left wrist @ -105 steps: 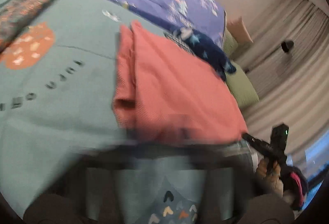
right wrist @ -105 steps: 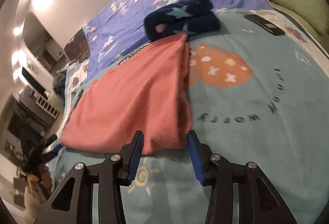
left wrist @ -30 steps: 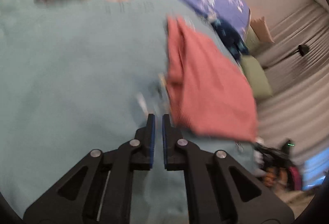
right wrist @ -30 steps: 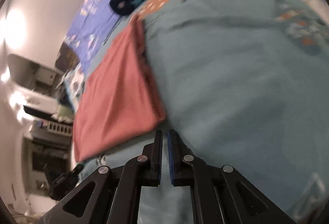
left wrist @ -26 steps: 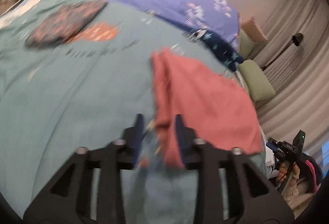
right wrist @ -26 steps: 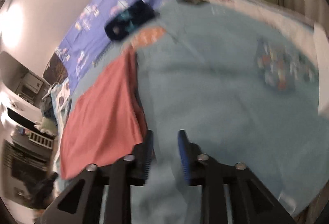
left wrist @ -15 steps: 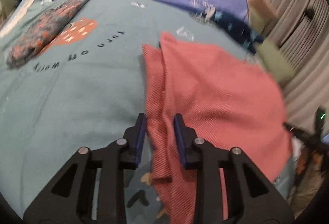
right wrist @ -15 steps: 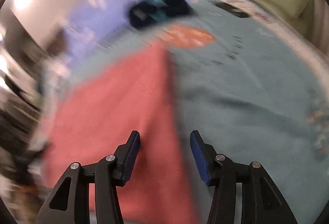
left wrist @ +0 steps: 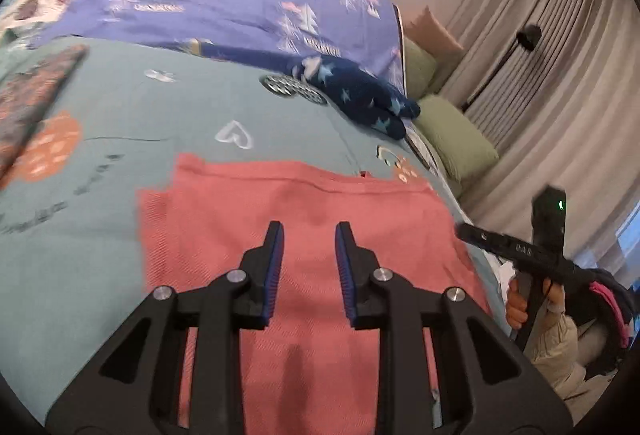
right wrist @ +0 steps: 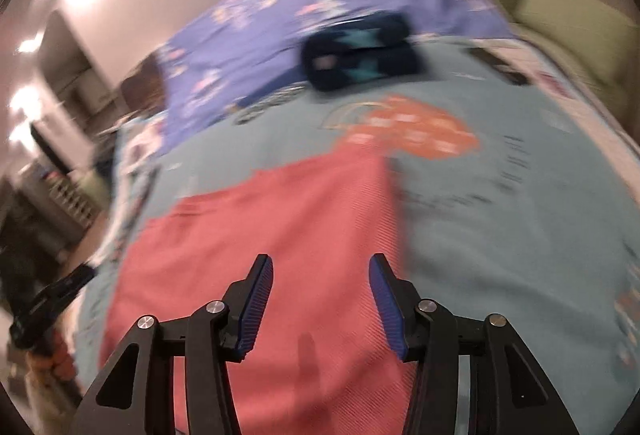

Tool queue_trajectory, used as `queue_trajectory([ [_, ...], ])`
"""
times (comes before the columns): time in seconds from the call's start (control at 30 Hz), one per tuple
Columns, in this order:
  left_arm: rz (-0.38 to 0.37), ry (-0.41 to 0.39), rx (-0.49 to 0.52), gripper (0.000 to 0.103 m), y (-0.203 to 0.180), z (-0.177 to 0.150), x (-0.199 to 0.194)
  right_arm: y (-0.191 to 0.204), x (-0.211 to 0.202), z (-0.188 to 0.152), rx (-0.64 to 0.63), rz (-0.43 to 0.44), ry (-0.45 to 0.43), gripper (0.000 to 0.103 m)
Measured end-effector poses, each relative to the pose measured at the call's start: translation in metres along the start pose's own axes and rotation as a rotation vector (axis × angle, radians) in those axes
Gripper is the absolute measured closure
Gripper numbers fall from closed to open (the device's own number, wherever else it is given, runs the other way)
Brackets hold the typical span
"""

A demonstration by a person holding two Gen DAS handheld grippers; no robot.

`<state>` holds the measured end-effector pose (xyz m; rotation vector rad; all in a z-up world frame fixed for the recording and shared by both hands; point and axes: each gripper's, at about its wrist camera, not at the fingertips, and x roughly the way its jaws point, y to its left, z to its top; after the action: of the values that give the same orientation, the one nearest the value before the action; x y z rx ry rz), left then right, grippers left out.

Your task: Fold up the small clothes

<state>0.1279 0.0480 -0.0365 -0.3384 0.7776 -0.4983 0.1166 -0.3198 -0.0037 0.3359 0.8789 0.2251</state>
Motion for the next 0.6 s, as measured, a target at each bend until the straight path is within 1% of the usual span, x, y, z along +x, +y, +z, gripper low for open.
queue_trajectory([
  [0.03, 0.040, 0.027, 0.011, 0.076, 0.001, 0.003, 0.016, -0.001, 0.017, 0.009, 0.002, -0.004, 0.022, 0.056],
  [0.07, 0.109, 0.056, 0.022, 0.076, 0.006, 0.004, 0.032, -0.003, 0.033, 0.017, 0.004, -0.033, 0.040, 0.056],
  [0.1, 0.224, 0.096, 0.017, 0.076, 0.018, 0.003, 0.051, -0.009, 0.050, 0.024, 0.004, -0.101, 0.055, 0.058],
  [0.13, 0.274, 0.122, -0.009, 0.081, 0.030, 0.000, 0.060, -0.019, 0.062, 0.028, 0.009, -0.140, 0.066, 0.062],
  [0.17, 0.242, 0.111, -0.060, 0.085, 0.042, -0.003, 0.059, -0.030, 0.071, 0.032, 0.043, -0.141, 0.071, 0.077],
  [0.2, 0.199, 0.085, -0.115, 0.085, 0.049, -0.003, 0.050, -0.038, 0.071, 0.031, 0.087, -0.128, 0.064, 0.084],
  [0.23, 0.192, 0.079, -0.136, 0.085, 0.051, -0.004, 0.042, -0.040, 0.062, 0.026, 0.117, -0.103, 0.053, 0.084],
  [0.27, 0.201, 0.070, -0.136, 0.085, 0.050, -0.004, 0.034, -0.043, 0.054, 0.024, 0.119, -0.088, 0.038, 0.083],
  [0.33, 0.214, 0.043, -0.120, 0.082, 0.048, -0.004, 0.019, -0.033, 0.040, 0.019, 0.072, -0.120, 0.025, 0.081],
  [0.37, 0.221, 0.029, -0.113, 0.078, 0.048, -0.004, 0.013, -0.019, 0.031, 0.015, 0.030, -0.137, 0.018, 0.079],
  [0.4, 0.231, 0.014, -0.106, 0.074, 0.048, -0.004, 0.007, -0.007, 0.024, 0.011, -0.015, -0.128, 0.014, 0.079],
  [0.43, 0.244, 0.000, -0.095, 0.071, 0.048, -0.005, 0.001, 0.012, 0.016, 0.006, -0.081, -0.104, 0.011, 0.079],
  [0.47, 0.259, -0.013, -0.081, 0.066, 0.048, -0.006, -0.004, 0.031, 0.011, 0.000, -0.146, -0.082, 0.008, 0.079],
  [0.53, 0.276, -0.025, -0.077, 0.064, 0.052, -0.008, -0.008, 0.072, 0.005, -0.018, -0.272, -0.041, 0.011, 0.079],
  [0.6, 0.264, -0.023, -0.087, 0.063, 0.053, -0.009, -0.016, 0.119, 0.005, -0.045, -0.414, 0.013, 0.035, 0.077],
])
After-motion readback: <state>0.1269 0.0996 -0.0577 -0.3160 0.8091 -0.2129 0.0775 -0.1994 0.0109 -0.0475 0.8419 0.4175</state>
